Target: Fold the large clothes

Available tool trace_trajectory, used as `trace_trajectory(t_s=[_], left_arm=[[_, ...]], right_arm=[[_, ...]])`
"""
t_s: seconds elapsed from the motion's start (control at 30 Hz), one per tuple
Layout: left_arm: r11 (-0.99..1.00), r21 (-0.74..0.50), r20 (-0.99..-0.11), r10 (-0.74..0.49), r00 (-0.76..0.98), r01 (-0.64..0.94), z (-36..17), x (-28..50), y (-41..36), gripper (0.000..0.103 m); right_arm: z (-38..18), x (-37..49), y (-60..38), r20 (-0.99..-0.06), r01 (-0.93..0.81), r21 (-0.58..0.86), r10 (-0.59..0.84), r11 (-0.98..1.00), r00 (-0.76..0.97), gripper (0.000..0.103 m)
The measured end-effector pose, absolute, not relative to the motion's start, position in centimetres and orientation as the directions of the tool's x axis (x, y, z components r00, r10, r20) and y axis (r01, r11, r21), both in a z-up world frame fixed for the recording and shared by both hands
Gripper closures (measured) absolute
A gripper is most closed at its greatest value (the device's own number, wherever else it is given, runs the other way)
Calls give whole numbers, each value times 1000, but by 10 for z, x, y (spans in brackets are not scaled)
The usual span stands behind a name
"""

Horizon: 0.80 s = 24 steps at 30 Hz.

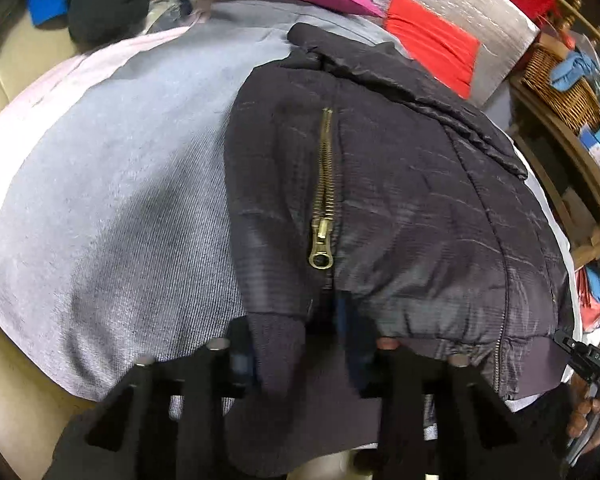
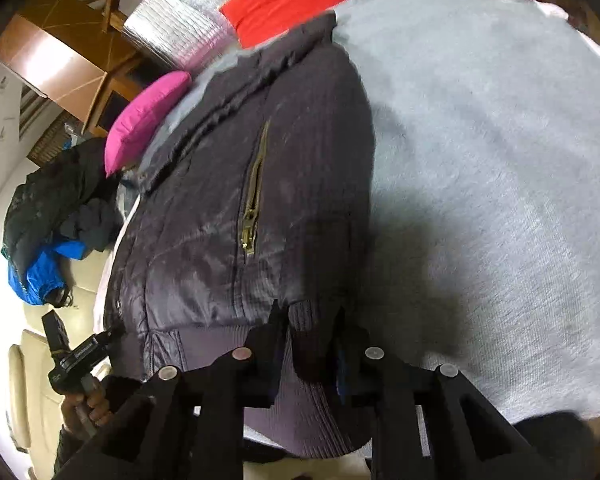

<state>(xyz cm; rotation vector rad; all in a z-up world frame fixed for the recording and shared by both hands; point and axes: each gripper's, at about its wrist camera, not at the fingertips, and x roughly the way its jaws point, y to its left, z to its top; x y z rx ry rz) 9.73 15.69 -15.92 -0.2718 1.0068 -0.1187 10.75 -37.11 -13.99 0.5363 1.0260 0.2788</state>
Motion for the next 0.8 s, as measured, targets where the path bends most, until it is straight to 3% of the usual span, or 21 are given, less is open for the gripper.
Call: trace_trajectory(t_s=[0.07, 0.23, 0.3, 0.4, 0.47, 0.53, 0.57, 0.67, 0.7, 0.73, 0.77, 0.8], left_arm=[[951, -308, -807, -243, 538, -32, -154, 96, 162, 83], [945, -327, -790, -266, 553, -12, -145, 84, 163, 86], [950, -313, -799, -256, 543, -12, -149, 87, 162, 83], [940, -334, -817, -253, 518, -67, -156, 105, 165, 67], [931, -354, -813, -257, 523, -92, -160, 113, 164, 54], [936, -338, -813, -238, 531, -99, -163, 115, 163, 45], [938, -331, -816, -231, 530, -101, -164, 115, 163, 43], [948, -304, -817, -212, 536, -89, -167, 119, 155, 43], [952, -294, -818, -205, 537, -86, -167, 119, 153, 43], [956, -282, -821, -198, 535, -79, -167, 120, 150, 55], [959, -278, -823, -204, 531, -62, -166, 121, 147, 67], [962, -267, -823, -199, 532, -54, -164, 123, 145, 70]], right_arm=[[-137, 108, -368, -740, 7, 536, 466, 844, 484, 88], [-126, 98, -372, -721, -27, 555, 496, 832, 484, 90], [-130, 98, -374, -728, -27, 556, 502, 831, 466, 90], [-139, 100, -379, -721, -4, 570, 503, 822, 478, 82], [-138, 100, -378, -719, 1, 565, 492, 825, 491, 70], [-134, 97, -378, -716, -12, 540, 467, 842, 519, 26], [-133, 96, -378, -715, -8, 534, 457, 845, 529, 25], [-138, 101, -380, -712, 11, 558, 472, 830, 519, 27], [-140, 103, -379, -713, 17, 559, 471, 829, 519, 33], [-140, 104, -377, -709, 12, 558, 469, 830, 526, 60], [-140, 105, -377, -708, 10, 564, 478, 826, 521, 79], [-144, 108, -375, -710, 19, 586, 501, 810, 495, 82]])
